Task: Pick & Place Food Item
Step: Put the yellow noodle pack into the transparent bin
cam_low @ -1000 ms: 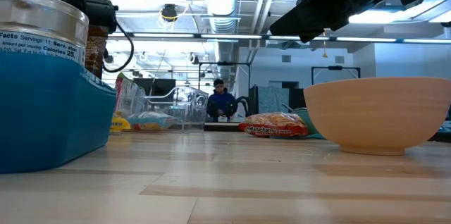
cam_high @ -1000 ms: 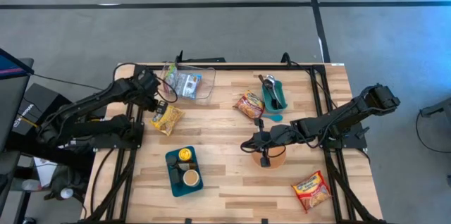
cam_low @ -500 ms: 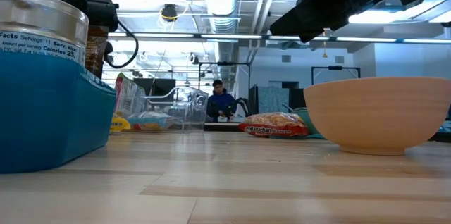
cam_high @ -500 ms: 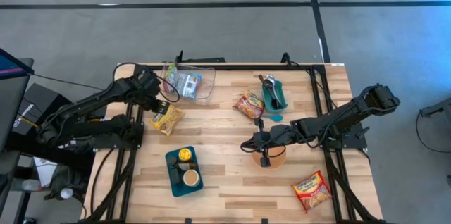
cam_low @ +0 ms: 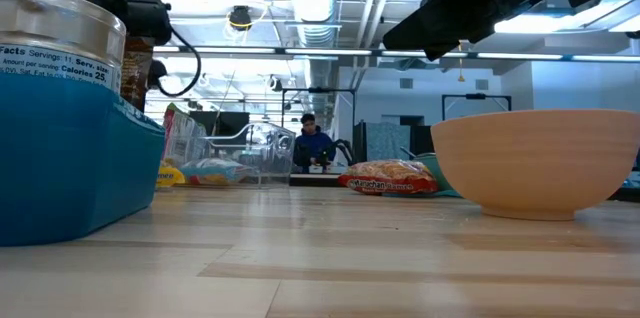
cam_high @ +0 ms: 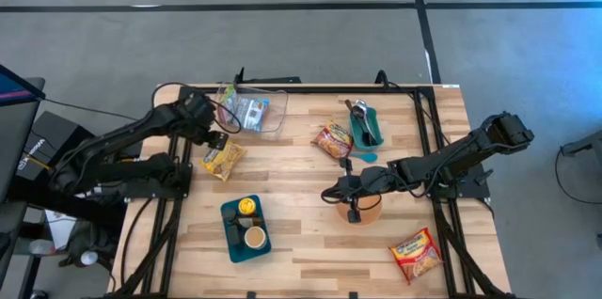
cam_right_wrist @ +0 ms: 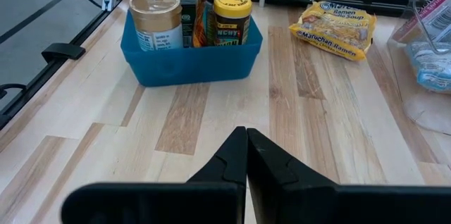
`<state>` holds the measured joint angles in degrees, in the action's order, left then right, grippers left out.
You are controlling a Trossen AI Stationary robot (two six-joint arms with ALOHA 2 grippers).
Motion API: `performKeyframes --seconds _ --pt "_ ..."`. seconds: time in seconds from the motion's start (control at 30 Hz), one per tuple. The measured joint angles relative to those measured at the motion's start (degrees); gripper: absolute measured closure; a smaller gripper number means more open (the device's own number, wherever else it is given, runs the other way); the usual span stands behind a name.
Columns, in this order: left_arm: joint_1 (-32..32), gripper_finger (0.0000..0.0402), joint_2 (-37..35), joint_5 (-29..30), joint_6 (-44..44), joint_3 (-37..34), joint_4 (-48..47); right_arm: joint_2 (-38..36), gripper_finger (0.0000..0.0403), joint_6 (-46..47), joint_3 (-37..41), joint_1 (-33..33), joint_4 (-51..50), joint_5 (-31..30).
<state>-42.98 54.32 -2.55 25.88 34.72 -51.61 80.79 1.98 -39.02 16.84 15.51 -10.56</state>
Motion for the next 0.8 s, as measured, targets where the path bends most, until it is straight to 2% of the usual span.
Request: performKeyframes --seconds 0.4,0.8 --pt "0.00 0.0215 8.63 -0.02 -0.54 0.00 1.49 0.00 0.0403 0.02 0.00 0.00 -0.01 0.00" --pt "0.39 0.0215 12.00 -0.04 -0.58 0.00 3.94 -0.01 0.0403 0.02 0.00 0.00 -0.02 -0.01"
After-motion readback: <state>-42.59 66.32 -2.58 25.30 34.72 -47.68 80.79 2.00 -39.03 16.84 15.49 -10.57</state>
